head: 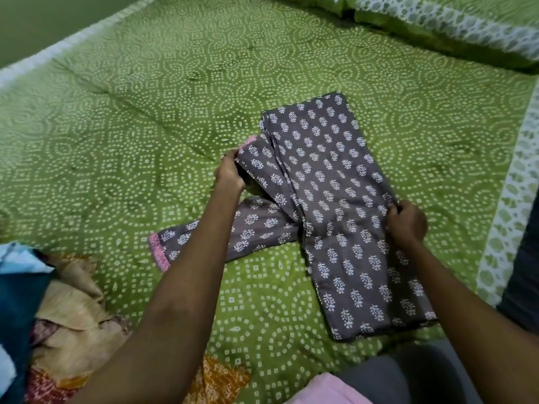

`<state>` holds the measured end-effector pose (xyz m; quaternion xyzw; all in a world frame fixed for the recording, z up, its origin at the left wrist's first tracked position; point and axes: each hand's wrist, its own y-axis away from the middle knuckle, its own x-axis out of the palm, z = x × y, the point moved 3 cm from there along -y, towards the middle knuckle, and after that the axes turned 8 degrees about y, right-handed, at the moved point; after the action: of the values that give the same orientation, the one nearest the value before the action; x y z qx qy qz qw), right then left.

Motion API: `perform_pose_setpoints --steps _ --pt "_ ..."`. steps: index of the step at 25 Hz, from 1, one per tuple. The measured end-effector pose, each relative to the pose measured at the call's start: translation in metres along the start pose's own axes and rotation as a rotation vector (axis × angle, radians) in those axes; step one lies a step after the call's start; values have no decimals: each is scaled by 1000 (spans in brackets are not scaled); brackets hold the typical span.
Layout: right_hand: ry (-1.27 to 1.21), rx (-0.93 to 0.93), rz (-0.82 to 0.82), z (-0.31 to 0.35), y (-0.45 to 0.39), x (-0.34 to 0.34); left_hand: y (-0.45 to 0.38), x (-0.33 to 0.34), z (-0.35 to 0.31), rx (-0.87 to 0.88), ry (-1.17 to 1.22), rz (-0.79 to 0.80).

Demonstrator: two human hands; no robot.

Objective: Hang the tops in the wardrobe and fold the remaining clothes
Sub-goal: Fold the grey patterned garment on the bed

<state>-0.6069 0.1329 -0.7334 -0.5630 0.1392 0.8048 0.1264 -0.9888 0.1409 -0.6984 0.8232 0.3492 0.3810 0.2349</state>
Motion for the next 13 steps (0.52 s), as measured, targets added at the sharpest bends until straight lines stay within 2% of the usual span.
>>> perform_pose_setpoints --steps 3,6,8,10,13 --pt "31 -9 -97 20 15 -3 28 -47 -17 203 -1 -99" --pt "-4 -305 -242 63 53 -11 55 -109 -15 331 32 -139" --pt "-115 -575 -190 96 94 -5 81 -147 -10 441 6 -219" --pt "-170 -825 -64 122 135 6 104 -175 2 499 -64 -203" --pt "20 -1124 16 144 174 30 121 -189 14 344 -218 -38"
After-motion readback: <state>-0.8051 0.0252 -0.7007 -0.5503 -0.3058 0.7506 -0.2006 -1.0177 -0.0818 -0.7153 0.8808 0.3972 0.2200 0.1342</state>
